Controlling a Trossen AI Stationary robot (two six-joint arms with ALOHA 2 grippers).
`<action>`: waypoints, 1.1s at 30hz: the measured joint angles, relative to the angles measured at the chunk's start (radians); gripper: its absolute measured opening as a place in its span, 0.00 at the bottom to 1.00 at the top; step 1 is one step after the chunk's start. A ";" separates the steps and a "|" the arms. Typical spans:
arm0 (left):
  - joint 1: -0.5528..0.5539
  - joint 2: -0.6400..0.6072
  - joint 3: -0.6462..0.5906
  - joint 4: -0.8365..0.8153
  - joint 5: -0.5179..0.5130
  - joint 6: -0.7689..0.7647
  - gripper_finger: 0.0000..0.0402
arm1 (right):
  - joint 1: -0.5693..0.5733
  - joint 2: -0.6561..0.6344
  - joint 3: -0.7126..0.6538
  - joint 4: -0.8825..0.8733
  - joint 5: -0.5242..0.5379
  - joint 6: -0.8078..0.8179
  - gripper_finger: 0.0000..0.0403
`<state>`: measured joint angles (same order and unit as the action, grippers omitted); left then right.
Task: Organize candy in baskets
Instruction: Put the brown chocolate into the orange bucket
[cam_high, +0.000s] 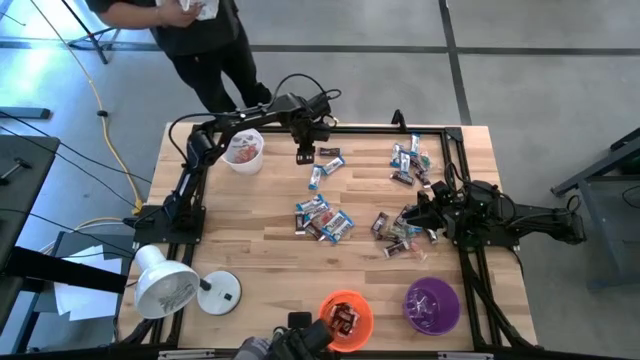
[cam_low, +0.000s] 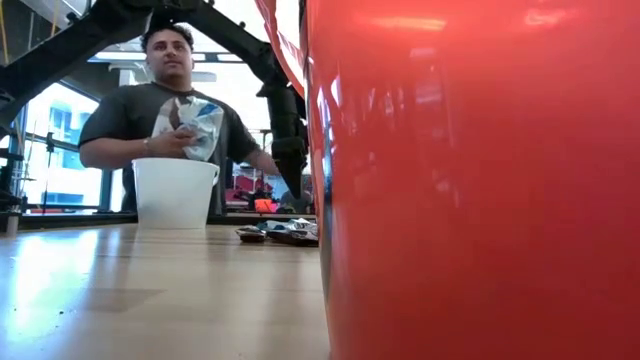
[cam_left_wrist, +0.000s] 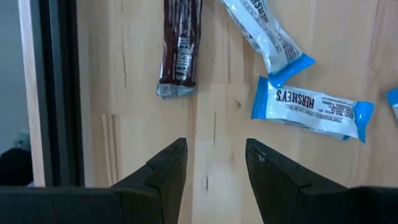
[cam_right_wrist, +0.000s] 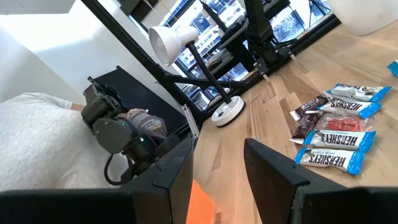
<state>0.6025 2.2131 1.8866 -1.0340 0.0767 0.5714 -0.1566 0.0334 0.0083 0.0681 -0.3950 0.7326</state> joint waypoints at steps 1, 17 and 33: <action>0.000 0.001 0.000 0.000 0.003 0.002 0.38 | 0.000 0.000 0.000 0.000 0.000 0.000 0.34; 0.000 0.031 -0.001 0.018 0.025 0.017 0.38 | 0.000 0.000 0.000 0.000 0.000 0.000 0.34; -0.015 0.031 -0.001 0.026 0.026 0.006 0.38 | 0.000 0.000 0.000 0.000 0.000 0.000 0.34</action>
<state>0.5876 2.2437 1.8858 -1.0076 0.1024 0.5778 -0.1562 0.0334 0.0082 0.0681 -0.3950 0.7326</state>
